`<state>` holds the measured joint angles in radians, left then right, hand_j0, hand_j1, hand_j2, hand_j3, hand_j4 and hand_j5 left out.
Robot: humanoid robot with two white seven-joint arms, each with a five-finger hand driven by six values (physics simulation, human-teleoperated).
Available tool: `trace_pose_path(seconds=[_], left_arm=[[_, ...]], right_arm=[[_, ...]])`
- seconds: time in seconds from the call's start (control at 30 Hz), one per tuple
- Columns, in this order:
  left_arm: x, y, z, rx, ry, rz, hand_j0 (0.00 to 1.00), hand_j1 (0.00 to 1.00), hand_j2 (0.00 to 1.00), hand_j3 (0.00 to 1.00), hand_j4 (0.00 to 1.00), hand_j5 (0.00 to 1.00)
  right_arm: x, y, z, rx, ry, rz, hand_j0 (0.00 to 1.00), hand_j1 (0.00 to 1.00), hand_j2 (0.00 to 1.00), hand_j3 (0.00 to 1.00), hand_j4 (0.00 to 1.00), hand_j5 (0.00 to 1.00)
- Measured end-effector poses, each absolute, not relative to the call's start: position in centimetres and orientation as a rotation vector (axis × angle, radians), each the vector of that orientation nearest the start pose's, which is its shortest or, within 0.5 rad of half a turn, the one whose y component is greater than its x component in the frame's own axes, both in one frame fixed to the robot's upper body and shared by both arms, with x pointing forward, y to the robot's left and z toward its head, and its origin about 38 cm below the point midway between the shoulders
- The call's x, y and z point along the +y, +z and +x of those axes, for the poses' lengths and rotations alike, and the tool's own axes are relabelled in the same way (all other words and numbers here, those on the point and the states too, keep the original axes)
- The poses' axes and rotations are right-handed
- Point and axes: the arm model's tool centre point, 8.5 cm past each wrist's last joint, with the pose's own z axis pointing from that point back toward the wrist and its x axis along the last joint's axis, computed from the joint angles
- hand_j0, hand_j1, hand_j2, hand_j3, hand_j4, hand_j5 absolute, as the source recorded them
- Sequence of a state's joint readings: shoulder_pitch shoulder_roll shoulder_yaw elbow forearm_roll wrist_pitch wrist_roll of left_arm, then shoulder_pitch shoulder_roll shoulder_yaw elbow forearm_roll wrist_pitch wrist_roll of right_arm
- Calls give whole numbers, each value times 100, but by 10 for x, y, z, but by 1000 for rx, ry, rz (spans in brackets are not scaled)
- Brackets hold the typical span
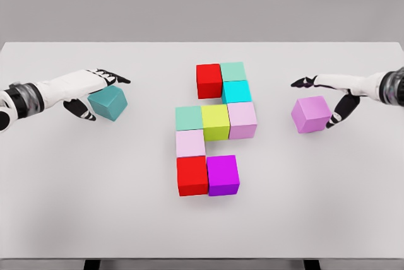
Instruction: Assemble the squares on the desktop into the number 2
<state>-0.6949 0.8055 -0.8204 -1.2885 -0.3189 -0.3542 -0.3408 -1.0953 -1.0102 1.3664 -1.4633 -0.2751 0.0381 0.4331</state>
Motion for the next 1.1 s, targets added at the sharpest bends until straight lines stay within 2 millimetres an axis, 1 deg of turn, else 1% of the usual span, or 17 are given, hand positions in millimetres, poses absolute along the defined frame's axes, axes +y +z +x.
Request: trace_pose_path(seconds=[0.07,0.1,0.17,0.23,0.27,0.3,0.33,0.37,0.43,0.47,0.53,0.63,0.77,0.87,0.93,1.03,1.1], left_arm=[[322,164,461,-1284,-1794,443,100,100,100,100,100,100],[322,163,462,-1284,-1793,442,100,100,100,100,100,100],[321,163,462,-1283,-1791,441,100,100,100,100,100,100],[321,162,462,-1284,-1791,439,89,89,89,89,89,89],[321,162,462,-1284,-1791,439,86,86,86,86,86,86],[321,162,462,-1284,-1791,438,77,77,77,77,77,77],[321,162,462,-1284,-1791,438,73,73,73,73,73,73],[321,162,462,-1284,-1791,438,70,70,70,70,70,70],[321,162,462,-1283,-1791,438,69,69,69,69,69,69],[322,162,462,-1283,-1790,439,67,67,67,67,67,67],[322,162,461,-1281,-1788,438,65,65,65,65,65,65],[323,162,461,-1280,-1788,438,62,62,62,62,62,62],[323,162,461,-1277,-1790,437,54,54,54,54,54,54],[323,162,461,-1276,-1790,435,52,52,52,52,52,52],[323,163,461,-1278,-1788,434,52,52,52,52,52,52],[321,172,465,-1297,-1788,444,52,52,52,52,52,52],[319,175,466,-1308,-1773,439,51,51,51,51,51,51]], right_arm=[[-337,204,452,-983,1544,-222,100,100,100,100,100,100],[-338,201,451,-976,1543,-217,100,100,100,100,100,100],[-339,199,450,-973,1542,-215,98,98,98,98,98,98],[-339,199,450,-973,1542,-215,96,96,96,96,96,96],[-339,198,450,-972,1541,-214,95,95,95,95,95,95],[-339,197,449,-970,1541,-212,94,94,94,94,94,94],[-340,196,449,-968,1541,-210,93,93,93,93,93,93],[-339,196,449,-968,1542,-209,90,90,90,90,90,90],[-339,196,449,-970,1543,-208,88,88,88,88,88,88],[-339,195,449,-969,1543,-207,84,84,84,84,84,84],[-339,194,448,-970,1544,-204,82,82,82,82,82,82],[-339,190,446,-965,1545,-196,74,74,74,74,74,74],[-338,191,447,-969,1547,-194,64,64,64,64,64,64],[-339,191,446,-969,1547,-196,63,63,63,63,63,63],[-341,192,446,-966,1550,-203,59,59,59,59,59,59],[-341,194,445,-983,1573,-196,58,58,58,58,58,58],[-339,196,443,-1010,1603,-175,58,58,58,58,58,58]])
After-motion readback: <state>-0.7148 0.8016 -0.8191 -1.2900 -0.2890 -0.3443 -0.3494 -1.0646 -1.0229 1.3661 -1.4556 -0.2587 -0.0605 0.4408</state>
